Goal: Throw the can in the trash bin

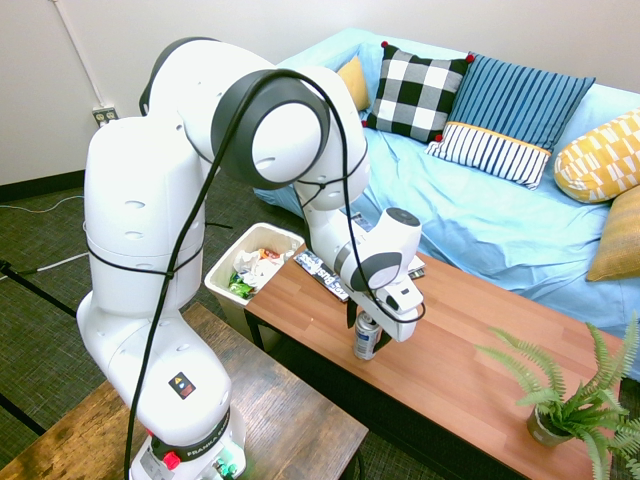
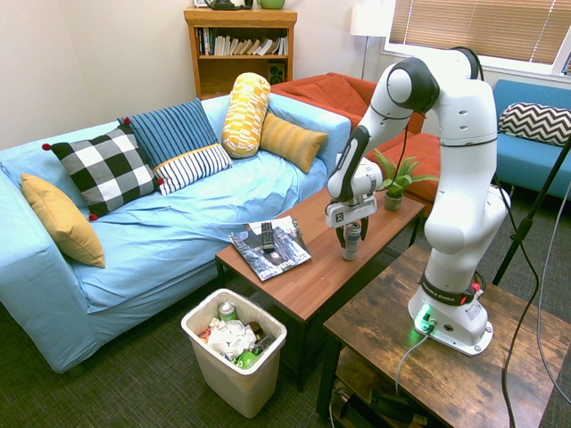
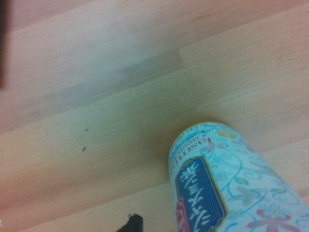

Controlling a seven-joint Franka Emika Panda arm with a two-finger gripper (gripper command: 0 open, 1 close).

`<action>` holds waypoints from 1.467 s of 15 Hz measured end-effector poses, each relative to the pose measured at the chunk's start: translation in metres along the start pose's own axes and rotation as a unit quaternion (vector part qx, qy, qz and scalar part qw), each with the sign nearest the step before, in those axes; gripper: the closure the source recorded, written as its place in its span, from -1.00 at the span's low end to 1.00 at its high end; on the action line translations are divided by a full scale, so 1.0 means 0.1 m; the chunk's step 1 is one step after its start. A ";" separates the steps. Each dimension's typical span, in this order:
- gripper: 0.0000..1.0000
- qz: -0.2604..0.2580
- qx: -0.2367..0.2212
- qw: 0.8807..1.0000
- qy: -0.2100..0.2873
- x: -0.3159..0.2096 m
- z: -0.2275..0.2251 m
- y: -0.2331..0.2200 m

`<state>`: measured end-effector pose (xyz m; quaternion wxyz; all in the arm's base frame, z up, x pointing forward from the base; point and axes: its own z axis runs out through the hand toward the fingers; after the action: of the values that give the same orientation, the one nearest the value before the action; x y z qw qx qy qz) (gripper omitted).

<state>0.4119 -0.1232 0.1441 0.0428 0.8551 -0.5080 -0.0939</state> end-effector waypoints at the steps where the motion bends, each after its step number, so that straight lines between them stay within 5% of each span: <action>1: 1.00 -0.001 0.000 1.000 -0.001 0.00 0.01 0.00; 14: 1.00 -0.017 0.007 1.000 -0.001 -0.03 -0.05 -0.09; 18: 1.00 -0.045 0.020 0.999 0.022 -0.38 -0.55 -0.41; 22: 1.00 -0.084 0.043 0.994 0.063 -1.27 -1.31 -1.01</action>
<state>0.4663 0.0338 0.2706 0.0301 0.9002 -0.4340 -0.0211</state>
